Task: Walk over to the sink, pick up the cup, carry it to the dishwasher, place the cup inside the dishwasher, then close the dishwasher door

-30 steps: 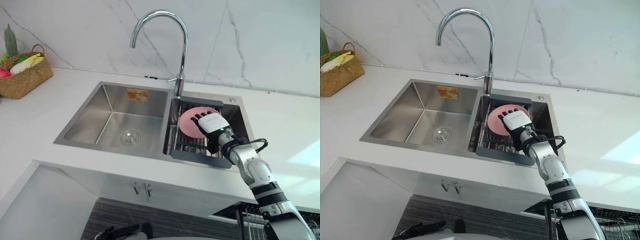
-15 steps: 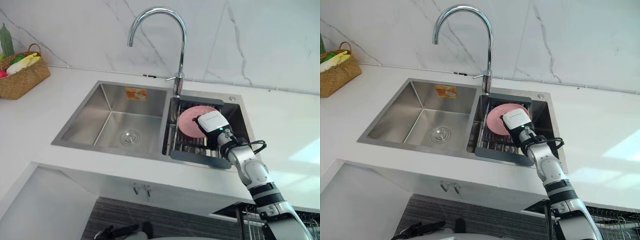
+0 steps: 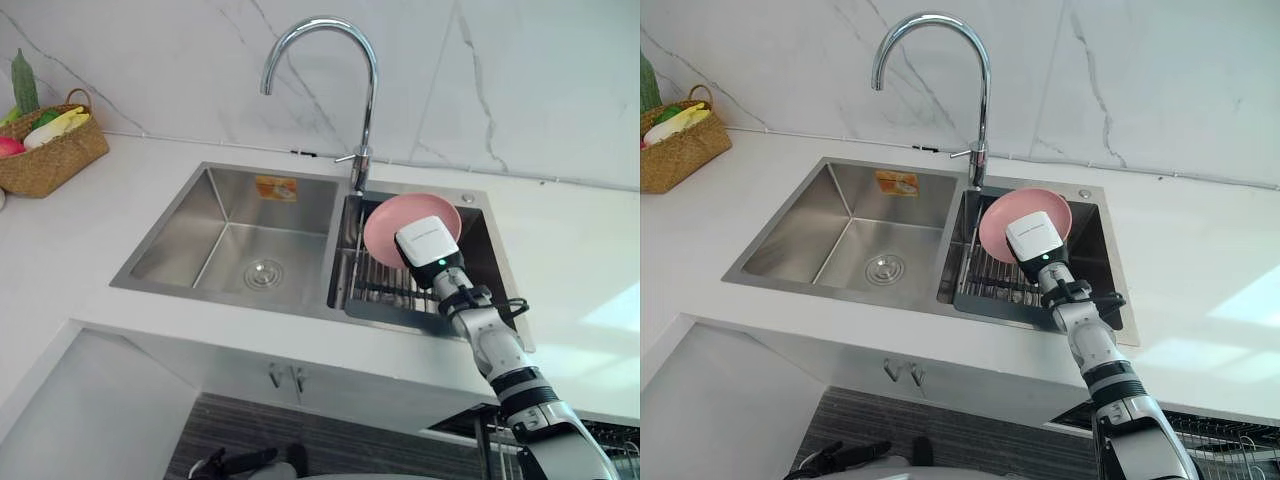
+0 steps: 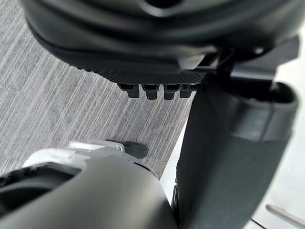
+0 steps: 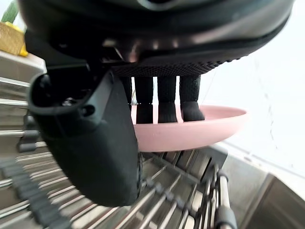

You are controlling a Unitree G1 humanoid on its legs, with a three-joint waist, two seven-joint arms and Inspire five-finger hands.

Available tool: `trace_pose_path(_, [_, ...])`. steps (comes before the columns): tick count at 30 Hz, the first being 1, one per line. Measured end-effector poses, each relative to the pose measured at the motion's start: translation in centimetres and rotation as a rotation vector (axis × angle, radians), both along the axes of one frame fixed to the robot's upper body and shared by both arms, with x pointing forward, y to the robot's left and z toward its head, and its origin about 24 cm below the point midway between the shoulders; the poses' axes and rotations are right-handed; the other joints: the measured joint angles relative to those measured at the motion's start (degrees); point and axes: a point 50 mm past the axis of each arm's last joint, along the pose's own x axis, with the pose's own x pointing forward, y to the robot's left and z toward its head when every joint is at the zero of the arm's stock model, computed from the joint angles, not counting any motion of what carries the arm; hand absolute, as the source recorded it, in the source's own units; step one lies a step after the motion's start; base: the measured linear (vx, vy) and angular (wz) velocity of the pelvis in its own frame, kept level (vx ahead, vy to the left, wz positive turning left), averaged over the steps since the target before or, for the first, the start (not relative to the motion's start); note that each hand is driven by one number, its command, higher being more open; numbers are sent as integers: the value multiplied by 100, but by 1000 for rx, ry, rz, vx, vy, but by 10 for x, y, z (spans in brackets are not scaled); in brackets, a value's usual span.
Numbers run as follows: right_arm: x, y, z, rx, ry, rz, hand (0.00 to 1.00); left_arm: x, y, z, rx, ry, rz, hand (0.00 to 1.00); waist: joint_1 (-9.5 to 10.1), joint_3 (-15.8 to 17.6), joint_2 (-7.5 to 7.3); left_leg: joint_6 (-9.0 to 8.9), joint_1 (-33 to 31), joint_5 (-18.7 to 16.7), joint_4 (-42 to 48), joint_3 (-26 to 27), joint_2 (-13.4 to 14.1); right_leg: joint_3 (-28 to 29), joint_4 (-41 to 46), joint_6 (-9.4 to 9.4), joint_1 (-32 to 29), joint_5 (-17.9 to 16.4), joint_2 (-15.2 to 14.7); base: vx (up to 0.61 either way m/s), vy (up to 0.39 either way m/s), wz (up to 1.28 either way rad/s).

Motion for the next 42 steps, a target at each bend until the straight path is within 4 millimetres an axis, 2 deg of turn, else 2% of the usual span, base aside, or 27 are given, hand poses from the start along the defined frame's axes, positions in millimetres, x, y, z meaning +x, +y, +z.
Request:
trace_pose_path(3, [0,1,7,15,-88,20,0,1,0,1,33,-17,1,100,-1,3,5,20,-3,14,1,-18,2,-11,-4,1,2,0,5,0,0,1])
trace_pose_path(8, [5,3,16,41,-121,29,0,1,-1,1,33,-28,5,100,-3,6,10,20,-5,14,1,-37,0,-22,-5,2,3,1,5,0,0,0])
trace_pose_path(15, [3,-1,29,227,-120,26,0,-3,-2,0,35,-40,5,100,-61,50,84,24,-5,18,1,-107,-7,-84,-6,3,32,1,5,-2,1,3])
trace_pose_path(20, [-32,-33,65,359,-288,-8,0,-4,-2,2,42,-60,-81,100,-60,31,125,29,15,-14,43,-107,2,-34,28,-2,24,9,7,15,4,0])
trace_pose_path(22, [-36,-42,69,364,-312,-27,0,-7,-2,1,28,-70,-80,100,-71,31,121,52,-173,-319,585,-3,44,211,71,-17,-44,44,3,29,22,-48])
trace_pose_path(24, [-37,-50,74,372,-332,-45,0,-5,-3,2,34,-119,-80,100,-43,10,205,8,-681,-996,1791,140,292,696,168,-66,-276,99,109,0,24,-93])
trace_pose_path(26, [-37,-55,73,362,-344,-50,0,-1,-3,1,51,-158,-86,100,-47,28,261,-7,-859,-1263,2201,200,453,1169,264,-78,-573,196,190,-44,62,-134])
trace_pose_path(28, [-37,-64,68,353,-352,-90,0,3,-1,2,59,-190,-136,100,-140,110,292,23,-992,-1453,2489,330,550,1613,611,-59,-918,219,220,-111,120,-123])
trace_pose_path(29, [-42,-76,64,355,-353,-158,0,5,2,4,80,-205,-199,100,-306,188,306,105,-1024,-1517,2581,450,582,1751,914,-42,-1144,226,198,-145,144,-77])
trace_pose_path(30, [-45,-84,62,357,-354,-201,0,4,3,4,82,-212,-219,100,-348,214,328,207,-960,-1505,2546,642,642,1752,954,2,-1169,281,185,-153,137,-81])
trace_pose_path(31, [-46,-86,62,358,-357,-220,0,3,3,3,79,-215,-216,100,-332,265,327,241,-837,-1493,2481,826,661,1508,1265,-166,-1229,154,89,-137,85,-99])
trace_pose_path(32, [-46,-89,62,362,-363,-240,0,-3,1,1,67,-212,-183,100,-326,306,366,277,-624,-1481,2336,1149,722,853,2127,-550,-1302,-182,-179,-169,109,-133])
trace_pose_path(33, [-47,-90,64,359,-385,-243,0,-8,0,0,60,-211,-154,100,-309,278,413,330,-489,-1485,2191,1446,816,337,2876,-784,-1343,-398,-428,-156,110,-130])
trace_pose_path(35, [-48,-92,67,343,-421,-240,0,-12,3,0,70,-216,-141,100,-302,251,426,321,-464,-1435,2057,1867,1020,-145,3596,-994,-1253,-578,-705,-122,63,-120])
trace_pose_path(36, [-47,-92,69,339,-435,-239,0,-15,5,1,77,-217,-119,100,-290,209,425,307,-517,-1429,2044,2103,1167,-368,3604,-1019,-1114,-616,-784,-92,9,-120])
trace_pose_path(37, [-46,-92,70,339,-443,-235,0,-16,6,1,75,-218,-98,100,-258,154,406,283,-582,-1416,2046,2248,1239,-474,3447,-1011,-1040,-614,-792,-48,-57,-142])
trace_pose_path(38, [-41,-90,72,340,-461,-224,0,-17,8,1,80,-220,-60,100,-163,68,345,224,-733,-1373,2067,2423,1326,-610,2793,-896,-894,-521,-788,-64,-119,-175])
trace_pose_path(39, [-35,-89,77,344,-481,-216,0,-13,12,3,92,-238,-36,100,-16,18,204,83,-938,-1290,2226,2552,1387,-565,1756,-569,-758,-49,-706,-63,-174,-163])
trace_pose_path(41, [-29,-92,86,341,-499,-227,0,-4,15,5,105,-256,-30,100,6,39,159,-83,-1167,-1185,2439,2533,1554,-560,628,-386,-510,45,-329,-53,-241,-98])
trace_pose_path(42, [-28,-93,87,344,-501,-235,0,-4,15,5,105,-255,-31,100,12,39,160,-88,-1210,-1183,2514,2492,1624,-541,469,-347,-484,69,-252,-52,-273,-73])
